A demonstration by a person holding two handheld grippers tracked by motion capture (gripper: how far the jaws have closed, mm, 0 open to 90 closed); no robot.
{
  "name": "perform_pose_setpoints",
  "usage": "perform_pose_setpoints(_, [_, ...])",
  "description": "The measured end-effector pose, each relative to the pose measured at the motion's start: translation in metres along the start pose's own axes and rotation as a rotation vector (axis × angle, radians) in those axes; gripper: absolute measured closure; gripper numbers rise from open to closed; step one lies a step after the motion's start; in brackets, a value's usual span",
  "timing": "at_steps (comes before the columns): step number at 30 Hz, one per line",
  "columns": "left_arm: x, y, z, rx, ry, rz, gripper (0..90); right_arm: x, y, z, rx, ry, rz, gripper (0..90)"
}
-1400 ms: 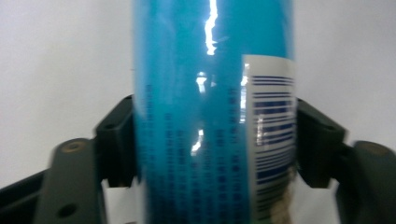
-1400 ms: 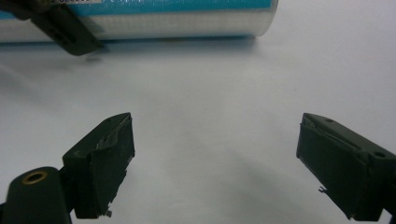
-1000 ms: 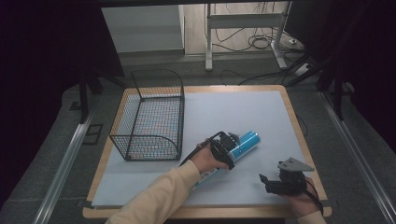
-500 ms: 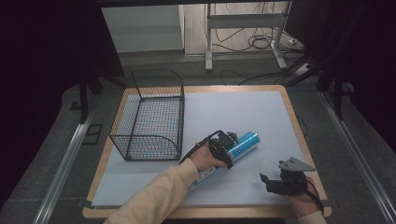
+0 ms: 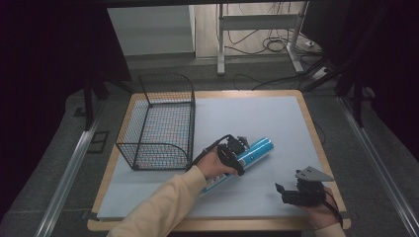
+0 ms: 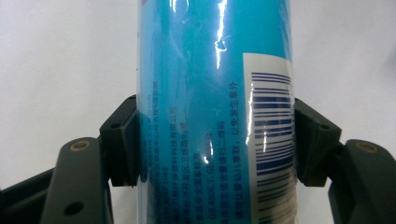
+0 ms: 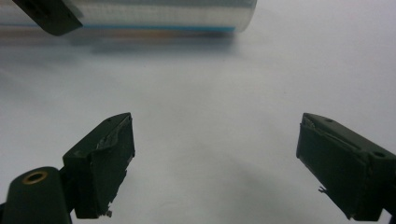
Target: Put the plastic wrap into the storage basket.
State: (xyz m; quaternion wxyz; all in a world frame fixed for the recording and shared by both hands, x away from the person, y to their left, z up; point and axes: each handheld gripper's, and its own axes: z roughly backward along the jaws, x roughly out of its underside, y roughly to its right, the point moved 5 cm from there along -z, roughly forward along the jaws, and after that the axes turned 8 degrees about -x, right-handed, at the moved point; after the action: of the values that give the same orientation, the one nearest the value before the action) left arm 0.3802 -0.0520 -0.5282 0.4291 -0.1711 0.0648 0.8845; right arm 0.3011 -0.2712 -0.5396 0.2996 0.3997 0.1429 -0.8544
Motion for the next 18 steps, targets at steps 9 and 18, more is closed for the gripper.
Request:
perform_pose_setpoints(9, [0.001, -0.003, 0.008, 0.009, 0.028, 0.0, 31.9, 0.0, 0.002, 0.0, 0.017, 0.0, -0.002, 11.8])
perform_pose_setpoints(18, [-0.004, -0.005, 0.022, -0.005, 0.061, -0.005, 31.9, 0.0, 0.002, 0.001, 0.014, 0.005, 0.001, 11.8])
